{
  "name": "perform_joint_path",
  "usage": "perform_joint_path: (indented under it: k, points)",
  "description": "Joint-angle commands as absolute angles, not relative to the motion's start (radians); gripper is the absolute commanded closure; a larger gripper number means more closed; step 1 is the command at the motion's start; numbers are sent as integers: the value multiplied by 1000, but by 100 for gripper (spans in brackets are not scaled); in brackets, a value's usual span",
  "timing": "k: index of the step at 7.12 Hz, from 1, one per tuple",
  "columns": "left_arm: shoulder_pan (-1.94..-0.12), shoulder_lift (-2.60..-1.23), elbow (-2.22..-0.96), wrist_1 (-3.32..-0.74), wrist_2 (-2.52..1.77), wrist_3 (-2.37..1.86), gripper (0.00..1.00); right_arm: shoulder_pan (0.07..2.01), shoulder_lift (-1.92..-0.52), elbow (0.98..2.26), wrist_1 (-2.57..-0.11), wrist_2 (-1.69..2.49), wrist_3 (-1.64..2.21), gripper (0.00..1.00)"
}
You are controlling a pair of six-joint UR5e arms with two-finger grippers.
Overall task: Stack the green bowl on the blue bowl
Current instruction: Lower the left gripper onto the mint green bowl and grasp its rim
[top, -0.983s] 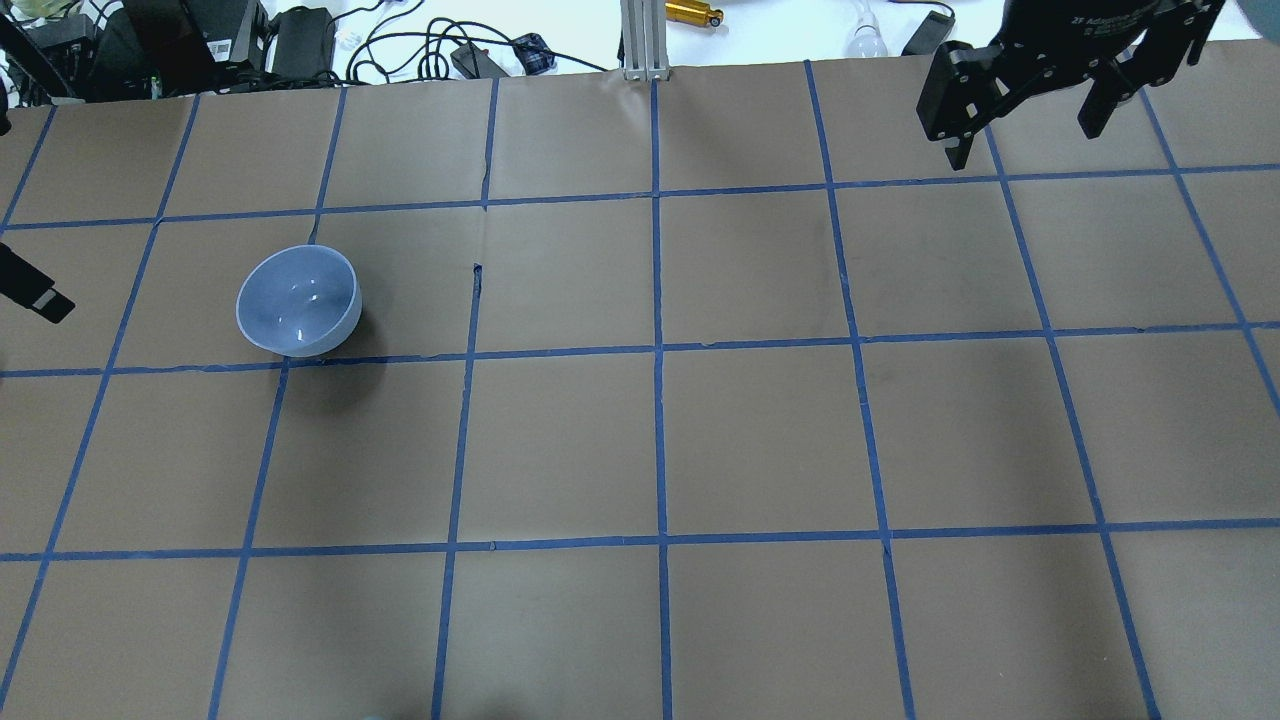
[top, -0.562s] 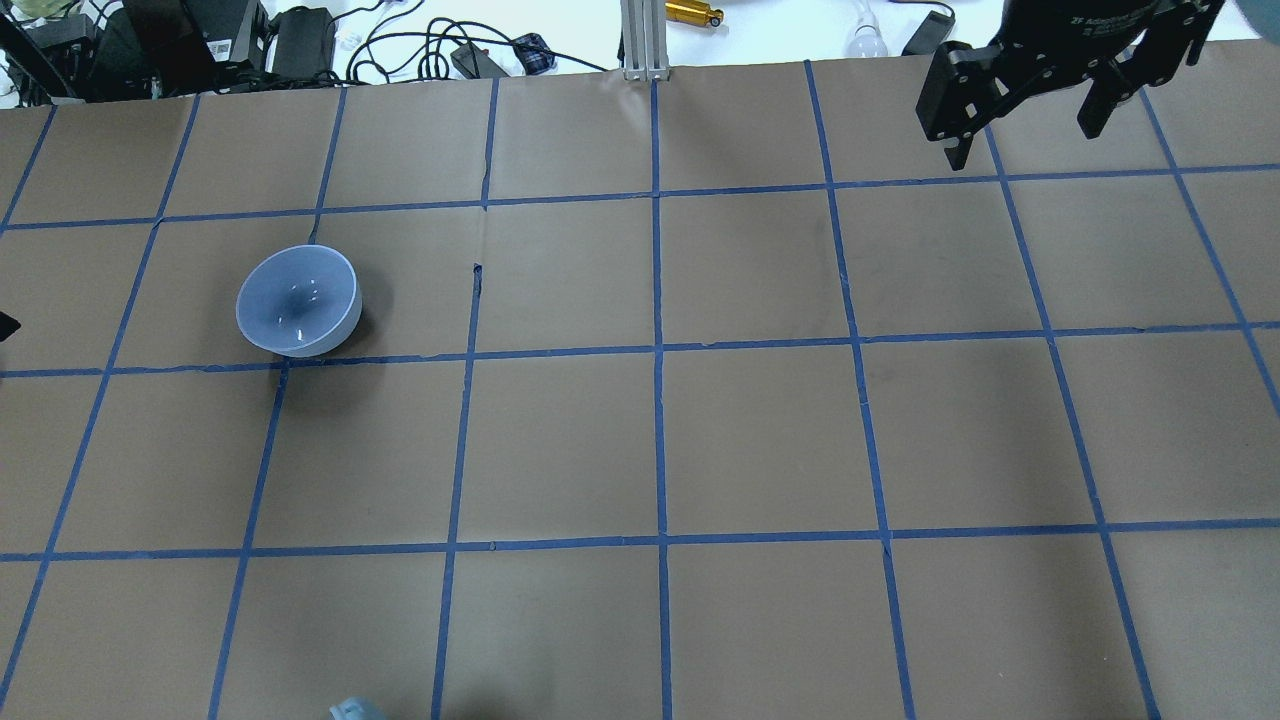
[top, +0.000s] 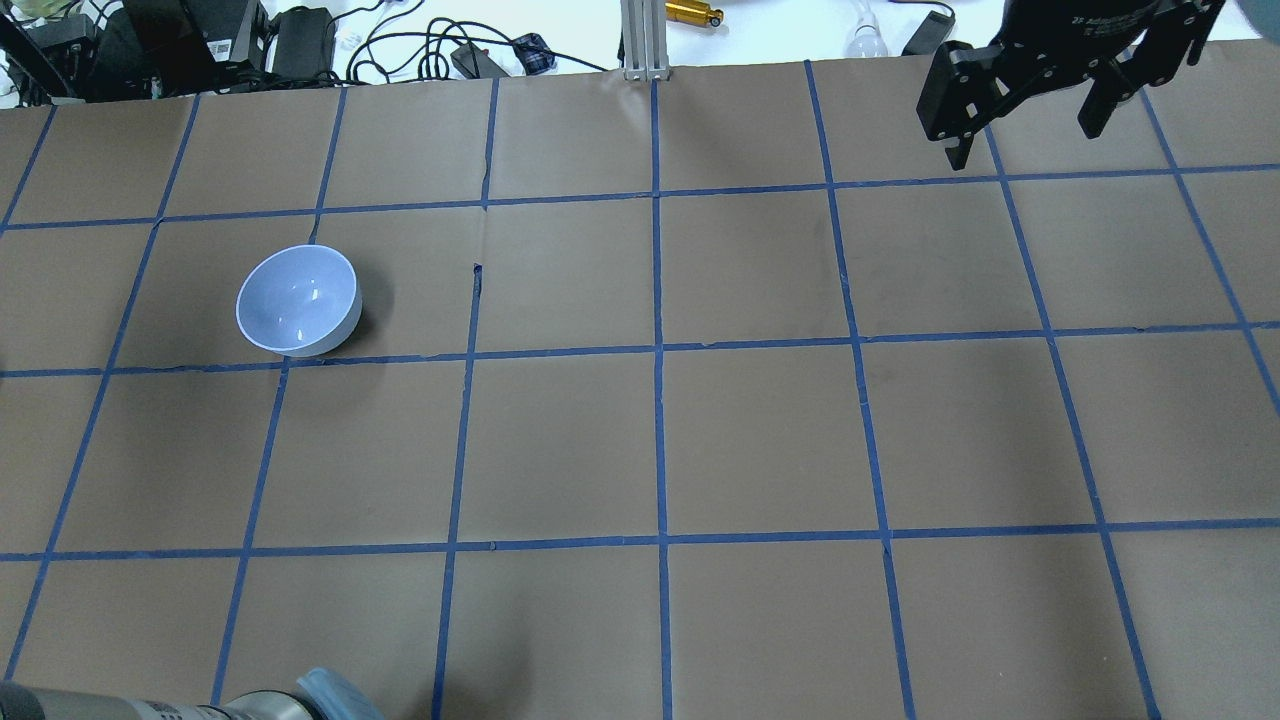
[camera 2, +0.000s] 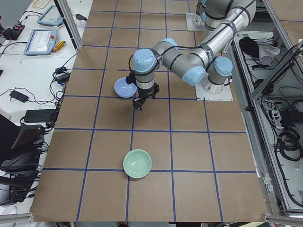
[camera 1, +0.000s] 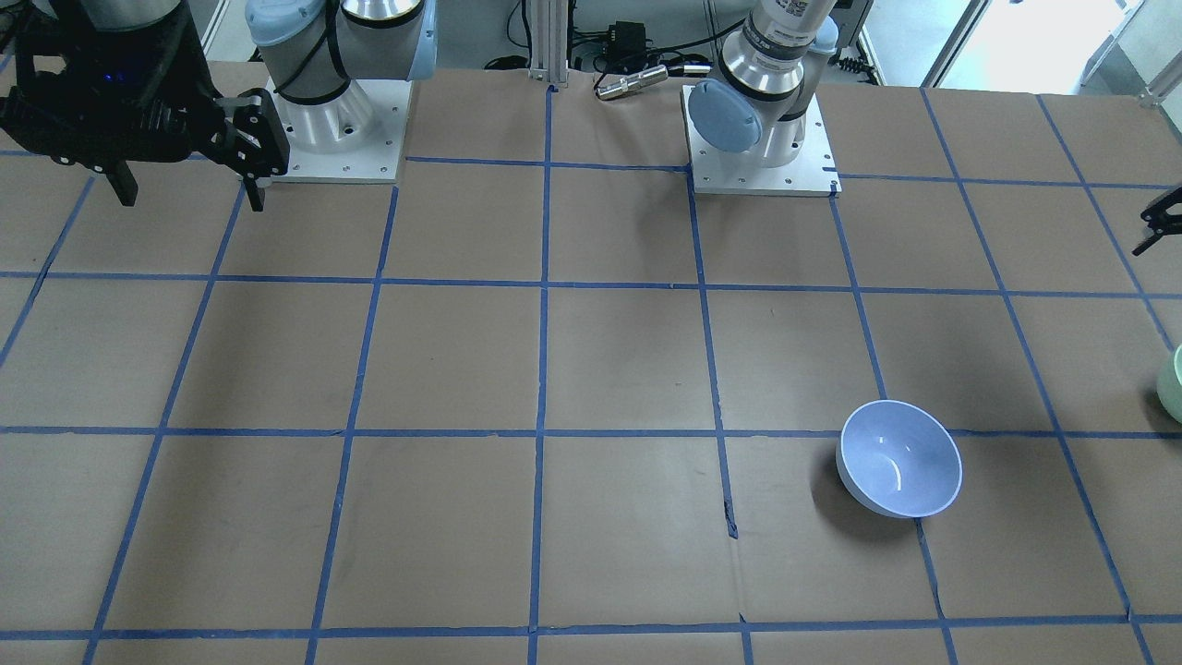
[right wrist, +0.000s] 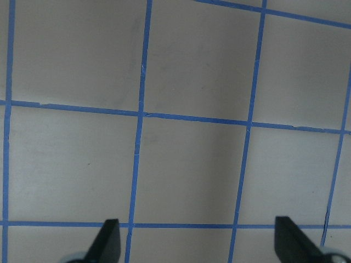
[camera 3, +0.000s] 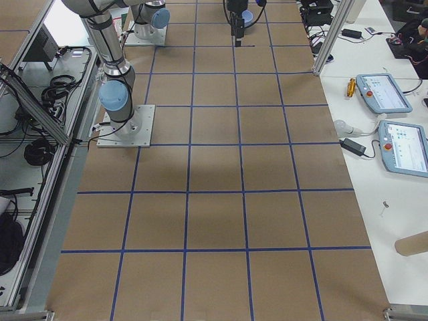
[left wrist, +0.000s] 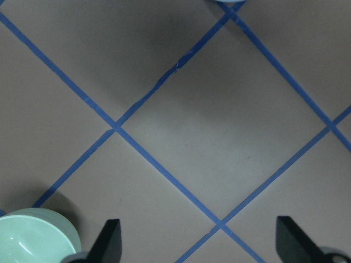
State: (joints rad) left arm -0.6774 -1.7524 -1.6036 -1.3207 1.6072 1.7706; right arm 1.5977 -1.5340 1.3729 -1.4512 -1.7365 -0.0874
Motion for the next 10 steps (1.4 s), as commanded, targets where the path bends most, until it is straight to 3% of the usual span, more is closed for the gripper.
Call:
perform_joint_path:
  k: [1, 10]
  points:
    - [-580, -1830, -1605, -1249, 1602, 1966, 0, 1597, -1534, 1373, -1451, -1736, -87, 0]
    - [-503, -2049, -1577, -980, 1552, 2322, 0, 1597, -1534, 1373, -1451, -1736, -87, 0]
